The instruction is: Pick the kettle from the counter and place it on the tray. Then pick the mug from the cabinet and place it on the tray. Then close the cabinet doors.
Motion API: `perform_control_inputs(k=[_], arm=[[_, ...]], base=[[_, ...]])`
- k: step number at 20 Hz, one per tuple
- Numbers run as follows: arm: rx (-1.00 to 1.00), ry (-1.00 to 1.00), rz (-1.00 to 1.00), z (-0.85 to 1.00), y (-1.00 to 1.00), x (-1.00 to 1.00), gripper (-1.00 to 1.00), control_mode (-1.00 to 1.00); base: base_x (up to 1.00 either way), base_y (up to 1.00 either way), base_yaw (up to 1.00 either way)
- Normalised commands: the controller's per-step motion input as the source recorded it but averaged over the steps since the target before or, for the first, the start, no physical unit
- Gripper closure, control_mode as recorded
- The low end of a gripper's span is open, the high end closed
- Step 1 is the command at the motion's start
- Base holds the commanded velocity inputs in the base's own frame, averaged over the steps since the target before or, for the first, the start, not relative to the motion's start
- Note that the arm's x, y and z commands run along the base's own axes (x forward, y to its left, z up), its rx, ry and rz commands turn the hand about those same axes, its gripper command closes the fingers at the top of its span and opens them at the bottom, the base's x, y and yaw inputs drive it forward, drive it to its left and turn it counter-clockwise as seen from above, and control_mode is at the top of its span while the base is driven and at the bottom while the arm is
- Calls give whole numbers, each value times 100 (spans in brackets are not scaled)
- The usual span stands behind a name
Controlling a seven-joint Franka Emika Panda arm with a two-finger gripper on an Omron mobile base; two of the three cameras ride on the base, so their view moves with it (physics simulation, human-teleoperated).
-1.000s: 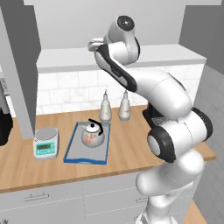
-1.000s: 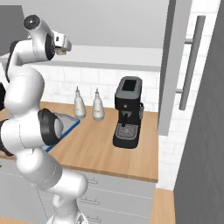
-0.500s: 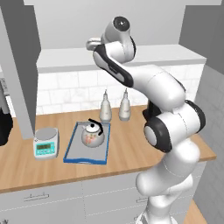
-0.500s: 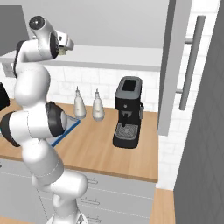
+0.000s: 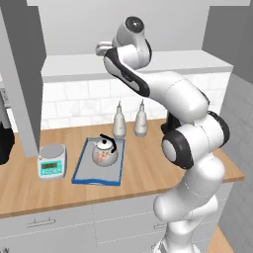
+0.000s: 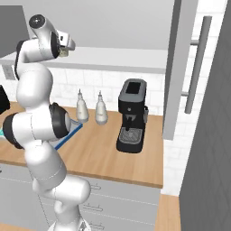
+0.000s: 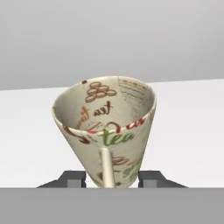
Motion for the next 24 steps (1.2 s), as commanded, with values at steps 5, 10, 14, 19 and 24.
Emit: perform_control_inputs(k=[5,10,14,19,24], arm=[[0,0,0,-3,0,0,100,-100],[0,0,0,0,0,0,100,-100],[0,-2,0,-6,8,-15,100,-100],[0,-5,0,-17,15,-75,100,-100],[0,-5,1,-6,5,-100,100,-100]], base=[[0,0,0],[0,0,0],[0,0,0],[0,0,0],[0,0,0]])
